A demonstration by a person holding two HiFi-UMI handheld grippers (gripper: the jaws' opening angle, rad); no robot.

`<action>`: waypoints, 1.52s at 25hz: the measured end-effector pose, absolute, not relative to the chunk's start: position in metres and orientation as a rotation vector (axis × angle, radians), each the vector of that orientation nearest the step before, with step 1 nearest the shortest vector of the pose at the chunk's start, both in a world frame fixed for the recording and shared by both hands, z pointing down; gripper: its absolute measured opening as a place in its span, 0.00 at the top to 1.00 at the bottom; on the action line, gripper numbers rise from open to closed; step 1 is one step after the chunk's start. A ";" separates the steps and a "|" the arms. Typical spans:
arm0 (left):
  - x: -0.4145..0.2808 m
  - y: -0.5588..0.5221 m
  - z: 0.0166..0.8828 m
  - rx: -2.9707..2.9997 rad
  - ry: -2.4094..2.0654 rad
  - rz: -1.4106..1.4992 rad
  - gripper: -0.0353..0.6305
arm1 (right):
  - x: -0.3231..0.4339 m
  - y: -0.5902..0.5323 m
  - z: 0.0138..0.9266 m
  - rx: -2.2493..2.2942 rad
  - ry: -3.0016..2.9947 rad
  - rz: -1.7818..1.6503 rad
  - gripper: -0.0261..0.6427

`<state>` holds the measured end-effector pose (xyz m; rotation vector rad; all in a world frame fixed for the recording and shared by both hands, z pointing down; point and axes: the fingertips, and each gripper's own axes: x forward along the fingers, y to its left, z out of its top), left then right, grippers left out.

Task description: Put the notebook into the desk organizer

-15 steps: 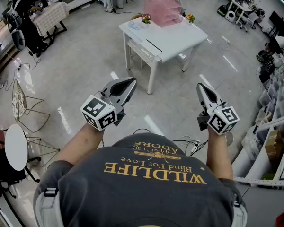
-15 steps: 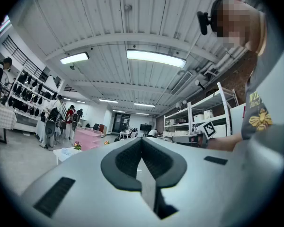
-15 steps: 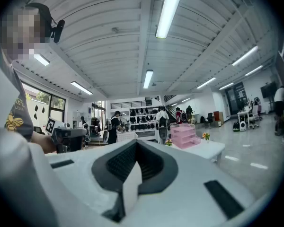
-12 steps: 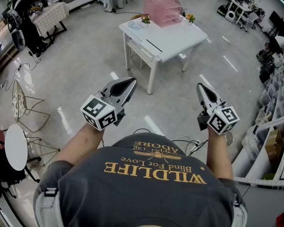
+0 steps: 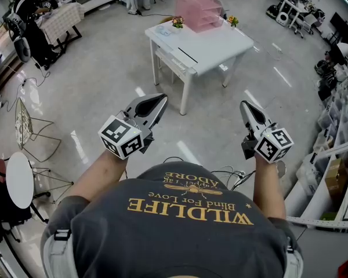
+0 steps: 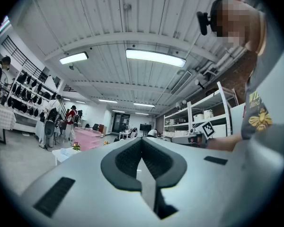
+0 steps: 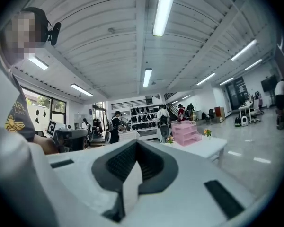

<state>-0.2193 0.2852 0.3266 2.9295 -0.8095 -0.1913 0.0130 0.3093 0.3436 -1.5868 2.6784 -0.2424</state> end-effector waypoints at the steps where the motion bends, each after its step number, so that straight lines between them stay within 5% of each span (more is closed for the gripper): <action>1: -0.218 0.285 0.326 2.932 -0.807 -0.193 0.94 | 0.015 0.309 0.343 -1.588 2.671 -0.251 0.96; 8: -0.200 0.283 0.323 2.925 -0.830 -0.175 0.94 | 0.033 0.311 0.338 -1.592 2.669 -0.223 0.96; 9: -0.194 0.285 0.321 2.927 -0.808 -0.170 0.63 | 0.036 0.313 0.335 -1.591 2.674 -0.212 0.96; 10: -0.189 0.288 0.319 2.929 -0.790 -0.164 0.46 | 0.039 0.315 0.333 -1.588 2.677 -0.202 0.96; 12: -0.179 0.291 0.314 2.934 -0.792 -0.165 0.41 | 0.047 0.318 0.329 -1.578 2.680 -0.191 0.96; 27: -0.098 0.305 0.317 2.934 -0.866 -0.153 0.38 | 0.120 0.320 0.333 -1.508 2.717 -0.165 0.96; 38: -0.095 0.212 0.335 2.936 -0.801 -0.147 0.38 | 0.125 0.231 0.348 -1.593 2.677 -0.176 0.96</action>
